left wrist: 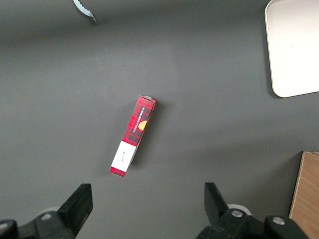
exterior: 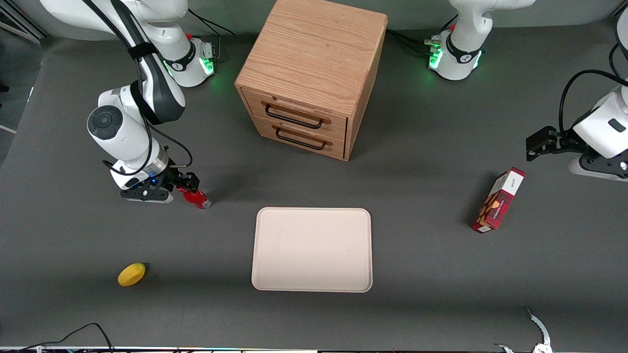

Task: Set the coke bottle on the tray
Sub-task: 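Close the right gripper around the red bottle's body, then lift the bottle and carry it toward the cream tray's corner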

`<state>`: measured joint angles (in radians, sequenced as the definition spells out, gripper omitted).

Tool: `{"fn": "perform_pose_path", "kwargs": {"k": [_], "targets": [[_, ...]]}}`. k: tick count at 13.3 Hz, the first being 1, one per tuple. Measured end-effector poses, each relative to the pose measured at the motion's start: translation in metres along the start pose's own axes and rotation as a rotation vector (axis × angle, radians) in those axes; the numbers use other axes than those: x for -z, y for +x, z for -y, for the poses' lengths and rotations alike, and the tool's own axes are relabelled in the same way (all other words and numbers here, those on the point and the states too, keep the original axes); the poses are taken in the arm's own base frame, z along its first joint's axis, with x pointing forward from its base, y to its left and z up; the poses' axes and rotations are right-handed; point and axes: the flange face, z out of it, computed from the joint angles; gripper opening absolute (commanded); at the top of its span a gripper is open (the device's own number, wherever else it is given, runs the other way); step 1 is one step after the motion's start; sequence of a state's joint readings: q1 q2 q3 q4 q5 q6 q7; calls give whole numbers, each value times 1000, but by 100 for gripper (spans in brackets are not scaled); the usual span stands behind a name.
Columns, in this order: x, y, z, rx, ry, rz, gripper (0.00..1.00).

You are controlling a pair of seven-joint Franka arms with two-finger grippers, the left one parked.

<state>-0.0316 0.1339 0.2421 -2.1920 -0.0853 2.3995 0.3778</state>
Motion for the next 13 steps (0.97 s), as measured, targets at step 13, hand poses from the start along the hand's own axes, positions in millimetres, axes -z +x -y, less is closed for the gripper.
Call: {"fn": "perform_pose_path", "kwargs": {"k": [13], "targets": [[129, 47, 8, 18, -57, 0, 0]]}}
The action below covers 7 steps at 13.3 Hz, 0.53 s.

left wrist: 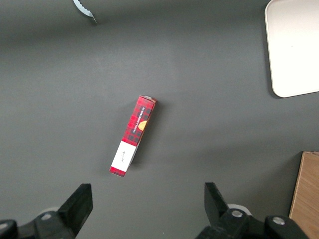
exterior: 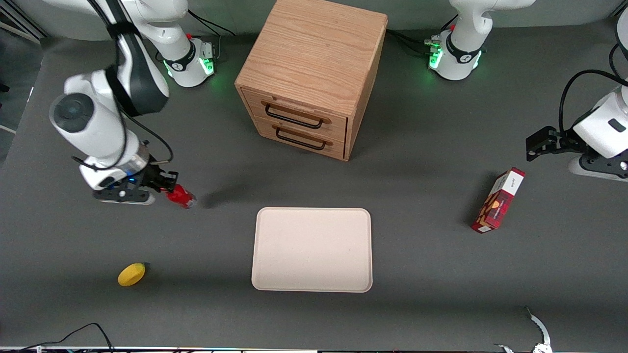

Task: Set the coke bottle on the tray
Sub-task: 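Lift the bottle and carry it toward the cream tray's corner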

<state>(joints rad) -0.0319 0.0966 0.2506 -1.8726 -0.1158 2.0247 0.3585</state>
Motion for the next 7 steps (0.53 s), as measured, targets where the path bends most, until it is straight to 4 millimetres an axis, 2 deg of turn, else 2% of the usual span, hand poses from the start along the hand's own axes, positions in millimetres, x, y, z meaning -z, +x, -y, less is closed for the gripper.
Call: {"fn": "perform_pose_path", "kwargs": {"k": [2, 4, 5, 6, 7], "targets": [[60, 11, 19, 4, 54, -17, 0], [102, 24, 49, -4, 103, 16, 0], [113, 37, 66, -33, 133, 32, 0], [114, 53, 82, -67, 169, 38, 0], [105, 72, 96, -104, 196, 35, 0]]}}
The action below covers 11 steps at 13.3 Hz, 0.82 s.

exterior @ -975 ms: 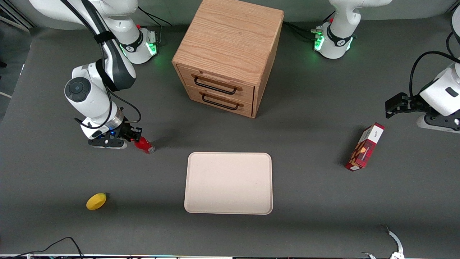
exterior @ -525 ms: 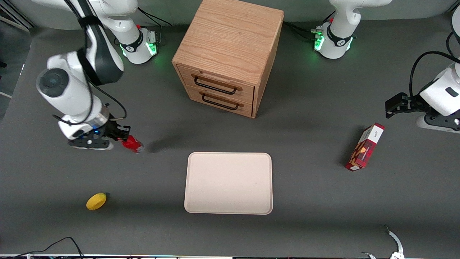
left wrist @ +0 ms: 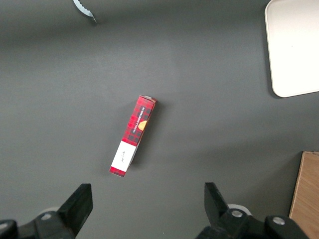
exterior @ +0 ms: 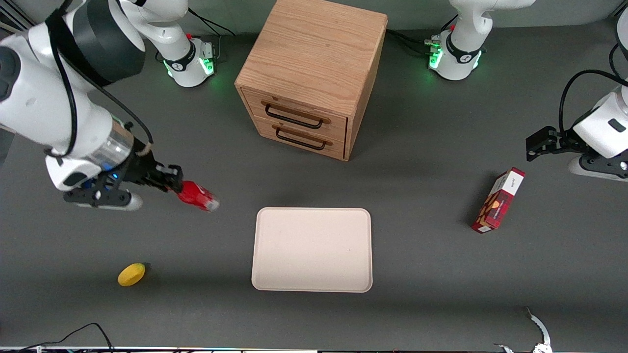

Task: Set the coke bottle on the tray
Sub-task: 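Lift the bottle and carry it toward the cream tray's corner, then stand the bottle upright on the tray corner with the right gripper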

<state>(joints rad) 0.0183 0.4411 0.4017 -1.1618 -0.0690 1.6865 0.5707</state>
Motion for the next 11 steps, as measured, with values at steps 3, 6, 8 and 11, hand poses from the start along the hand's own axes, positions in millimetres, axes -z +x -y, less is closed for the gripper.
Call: {"fn": "perform_pose_path", "kwargs": {"k": [3, 6, 8, 11], "targets": [[-76, 45, 28, -114, 21, -61, 0], [-154, 62, 49, -201, 61, -97, 0], [-188, 64, 58, -224, 67, -100, 0], [-224, 65, 59, -255, 23, -116, 0]]}}
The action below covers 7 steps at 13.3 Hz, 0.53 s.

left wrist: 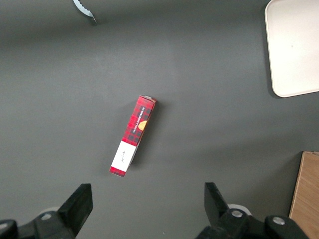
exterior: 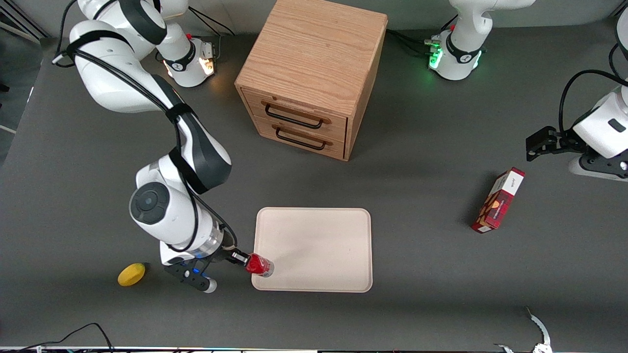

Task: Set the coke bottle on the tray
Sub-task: 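Stand the bottle upright on the tray corner with the right gripper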

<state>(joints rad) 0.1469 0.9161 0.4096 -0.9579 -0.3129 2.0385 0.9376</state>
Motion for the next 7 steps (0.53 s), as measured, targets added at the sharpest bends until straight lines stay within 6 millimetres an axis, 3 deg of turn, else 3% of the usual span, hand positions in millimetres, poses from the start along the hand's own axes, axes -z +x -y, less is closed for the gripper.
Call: {"fn": "perform_pose_path", "kwargs": {"k": [4, 5, 6, 7], "targets": [[-23, -10, 4, 10, -29, -3, 0], [-23, -11, 5, 7, -28, -3, 36], [-23, -11, 6, 1, -27, -4, 99], [-23, -11, 6, -1, -26, -4, 100]]}}
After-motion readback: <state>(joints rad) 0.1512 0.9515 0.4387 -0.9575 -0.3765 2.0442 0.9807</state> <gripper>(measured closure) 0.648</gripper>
